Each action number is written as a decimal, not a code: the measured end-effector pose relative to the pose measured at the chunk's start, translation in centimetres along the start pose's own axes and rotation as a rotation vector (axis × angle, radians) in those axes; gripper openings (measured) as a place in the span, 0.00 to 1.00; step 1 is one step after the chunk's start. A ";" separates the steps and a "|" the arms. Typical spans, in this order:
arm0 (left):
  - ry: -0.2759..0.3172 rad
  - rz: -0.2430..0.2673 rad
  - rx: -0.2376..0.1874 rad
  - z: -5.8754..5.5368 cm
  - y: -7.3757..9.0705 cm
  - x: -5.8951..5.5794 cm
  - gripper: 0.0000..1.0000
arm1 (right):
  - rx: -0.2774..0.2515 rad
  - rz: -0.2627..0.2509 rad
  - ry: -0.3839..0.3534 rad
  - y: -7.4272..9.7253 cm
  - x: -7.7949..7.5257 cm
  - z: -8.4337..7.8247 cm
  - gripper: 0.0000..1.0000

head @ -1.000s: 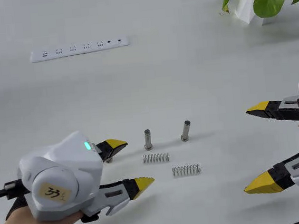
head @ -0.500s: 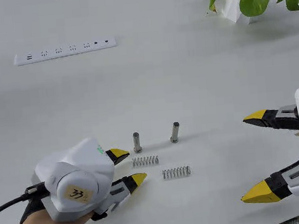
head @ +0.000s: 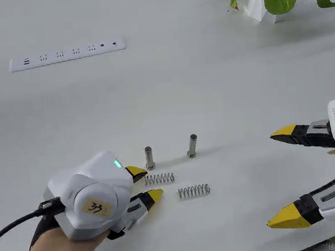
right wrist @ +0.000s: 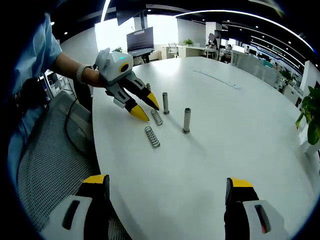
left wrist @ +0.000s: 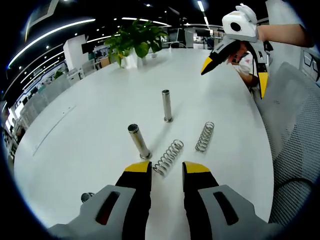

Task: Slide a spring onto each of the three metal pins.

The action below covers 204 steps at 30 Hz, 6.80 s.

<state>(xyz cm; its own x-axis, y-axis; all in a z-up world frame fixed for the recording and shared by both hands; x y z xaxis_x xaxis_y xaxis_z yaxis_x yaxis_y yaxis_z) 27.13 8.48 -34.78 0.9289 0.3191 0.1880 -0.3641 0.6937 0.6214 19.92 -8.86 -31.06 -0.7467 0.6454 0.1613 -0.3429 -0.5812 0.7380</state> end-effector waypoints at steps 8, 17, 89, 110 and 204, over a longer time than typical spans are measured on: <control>0.014 -0.006 0.008 -0.3 0.0 -0.1 0.15 | 0.002 -0.003 -0.006 0.0 0.1 -0.2 0.96; 0.030 -0.001 0.008 -0.5 0.2 -0.3 0.10 | 0.008 0.004 -0.006 -0.2 0.6 -0.4 0.97; 0.135 -0.041 -0.060 -0.4 5.7 -2.2 0.07 | 0.016 0.078 0.089 -2.5 3.0 2.1 0.93; 0.108 -0.033 -0.098 -1.0 9.2 -4.1 0.07 | -0.033 0.197 0.170 -4.3 7.5 6.5 0.90; 0.053 -0.118 -0.214 3.2 9.8 -6.1 0.07 | -0.024 0.545 0.158 -4.9 11.1 10.2 0.07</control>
<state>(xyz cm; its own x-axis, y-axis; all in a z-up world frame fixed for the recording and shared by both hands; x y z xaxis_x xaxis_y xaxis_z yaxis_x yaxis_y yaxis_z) 18.11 11.28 -27.41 0.9629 0.2575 0.0805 -0.2651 0.8471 0.4606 19.18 6.19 -26.17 -0.8952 0.1681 0.4128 0.1041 -0.8217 0.5603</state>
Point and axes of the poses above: the centre of the closed fingertips' face, and the gripper's own axes: y roughly backward along the fingers, x roughly to its left, z roughly out of its top, the point moved 2 cm from there along y, roughly backward along the fingers, and after that the axes turned 8 degrees about -y, right-handed, at the moved point
